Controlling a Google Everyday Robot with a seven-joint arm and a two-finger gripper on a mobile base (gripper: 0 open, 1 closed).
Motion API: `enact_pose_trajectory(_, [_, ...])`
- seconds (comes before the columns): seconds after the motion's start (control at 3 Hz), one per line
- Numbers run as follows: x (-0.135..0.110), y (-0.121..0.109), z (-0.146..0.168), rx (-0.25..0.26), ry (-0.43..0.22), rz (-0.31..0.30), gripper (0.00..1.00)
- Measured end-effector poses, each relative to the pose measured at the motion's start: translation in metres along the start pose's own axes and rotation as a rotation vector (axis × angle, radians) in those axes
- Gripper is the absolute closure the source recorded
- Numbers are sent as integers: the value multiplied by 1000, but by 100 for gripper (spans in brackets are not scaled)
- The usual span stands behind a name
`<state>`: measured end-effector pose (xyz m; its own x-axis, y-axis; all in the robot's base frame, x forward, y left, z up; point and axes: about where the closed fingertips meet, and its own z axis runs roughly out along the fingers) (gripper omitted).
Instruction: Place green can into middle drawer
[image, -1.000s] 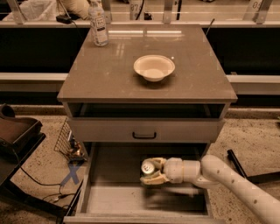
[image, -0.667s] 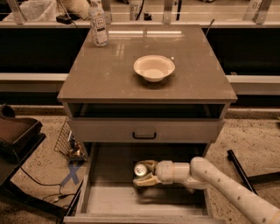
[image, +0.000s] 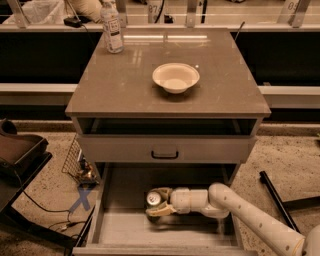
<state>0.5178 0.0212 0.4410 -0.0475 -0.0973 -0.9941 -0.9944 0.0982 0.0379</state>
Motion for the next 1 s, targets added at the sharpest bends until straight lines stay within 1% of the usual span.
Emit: enact_pose_trajectory(1.0, [-1, 3, 6, -10, -5, 2, 8])
